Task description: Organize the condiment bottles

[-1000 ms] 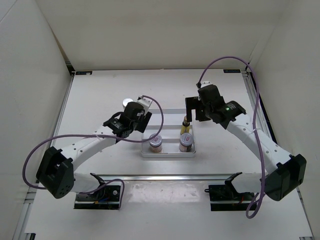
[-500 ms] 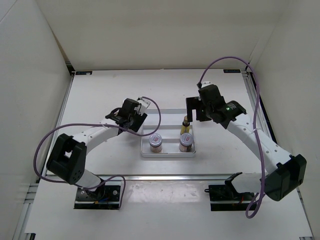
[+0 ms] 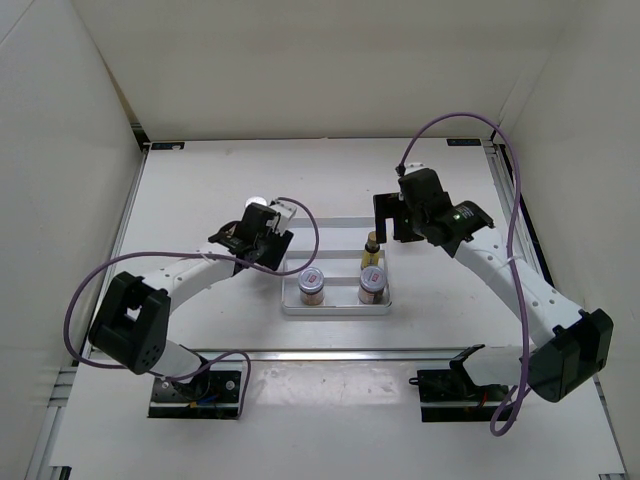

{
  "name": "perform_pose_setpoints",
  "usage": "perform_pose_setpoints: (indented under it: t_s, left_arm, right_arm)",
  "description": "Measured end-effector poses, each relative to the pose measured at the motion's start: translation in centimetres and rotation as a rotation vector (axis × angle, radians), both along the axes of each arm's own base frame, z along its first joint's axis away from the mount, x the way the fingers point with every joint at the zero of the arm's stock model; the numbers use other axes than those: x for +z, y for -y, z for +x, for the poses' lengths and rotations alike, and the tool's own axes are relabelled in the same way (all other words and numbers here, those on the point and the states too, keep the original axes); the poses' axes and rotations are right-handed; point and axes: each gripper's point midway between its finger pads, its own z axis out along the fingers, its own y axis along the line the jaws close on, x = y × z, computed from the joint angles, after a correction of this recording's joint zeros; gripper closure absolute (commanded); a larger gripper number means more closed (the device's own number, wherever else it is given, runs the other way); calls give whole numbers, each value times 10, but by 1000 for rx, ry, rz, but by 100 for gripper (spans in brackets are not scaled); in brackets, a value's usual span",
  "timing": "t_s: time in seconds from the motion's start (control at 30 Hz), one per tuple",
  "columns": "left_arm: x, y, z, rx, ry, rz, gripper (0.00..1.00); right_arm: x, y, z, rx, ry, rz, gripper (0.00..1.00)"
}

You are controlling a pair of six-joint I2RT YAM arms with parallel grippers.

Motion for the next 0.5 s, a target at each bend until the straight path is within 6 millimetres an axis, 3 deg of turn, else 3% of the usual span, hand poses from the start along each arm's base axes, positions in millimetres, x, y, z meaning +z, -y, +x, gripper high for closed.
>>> perform_pose_setpoints:
  t_s: [0.17, 0.33, 0.5]
  left_arm:
    - [-2, -6, -5, 126, -33, -21, 31]
    - [15, 4, 3, 309, -42, -159, 28]
    - [32, 8, 6, 572, -37, -355, 11]
  right_arm:
    - [-2, 0, 0, -1, -3, -1, 0]
    - [-7, 2, -3, 0, -17, -9, 0]
    - [-7, 1, -3, 0, -17, -9, 0]
